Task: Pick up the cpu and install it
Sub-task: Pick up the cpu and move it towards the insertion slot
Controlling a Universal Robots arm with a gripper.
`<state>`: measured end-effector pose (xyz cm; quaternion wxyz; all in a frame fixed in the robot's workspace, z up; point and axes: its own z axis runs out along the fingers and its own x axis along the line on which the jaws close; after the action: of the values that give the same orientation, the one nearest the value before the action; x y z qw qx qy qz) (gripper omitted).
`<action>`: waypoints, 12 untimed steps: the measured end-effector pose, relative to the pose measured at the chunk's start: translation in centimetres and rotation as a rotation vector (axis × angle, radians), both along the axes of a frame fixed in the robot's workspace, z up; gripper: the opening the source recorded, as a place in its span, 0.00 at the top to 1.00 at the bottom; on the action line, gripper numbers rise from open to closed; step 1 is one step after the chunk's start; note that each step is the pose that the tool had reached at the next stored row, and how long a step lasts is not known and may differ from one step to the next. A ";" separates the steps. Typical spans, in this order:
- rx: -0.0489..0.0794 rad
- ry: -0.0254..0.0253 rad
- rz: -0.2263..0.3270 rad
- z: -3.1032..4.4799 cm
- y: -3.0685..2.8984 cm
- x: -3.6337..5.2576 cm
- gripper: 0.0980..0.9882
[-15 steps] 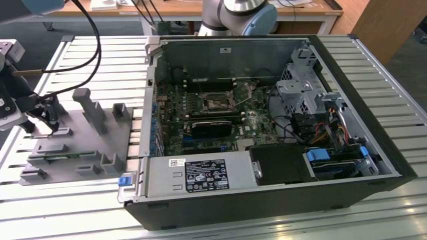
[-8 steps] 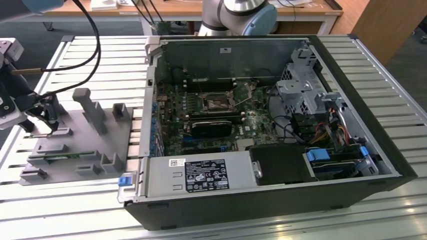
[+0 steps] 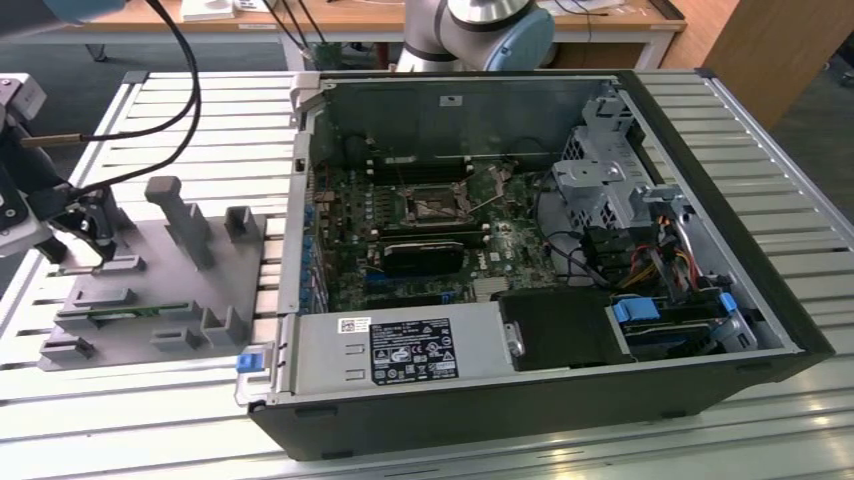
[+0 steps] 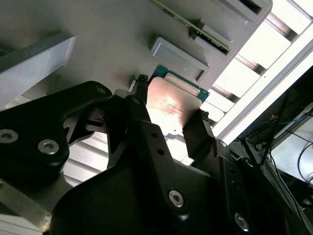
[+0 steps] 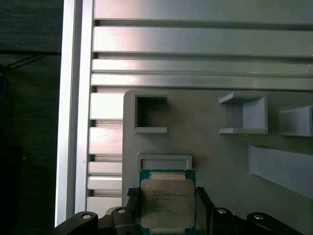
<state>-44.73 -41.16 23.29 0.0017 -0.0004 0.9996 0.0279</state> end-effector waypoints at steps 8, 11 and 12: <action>0.000 0.0001 0.000 0.26 0.00 0.00 0.50; 0.000 0.0001 0.000 0.38 0.00 0.00 0.50; 0.000 0.0000 0.000 0.41 0.00 0.00 0.50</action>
<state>-44.73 -41.16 23.70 0.0016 -0.0004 0.9996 0.0279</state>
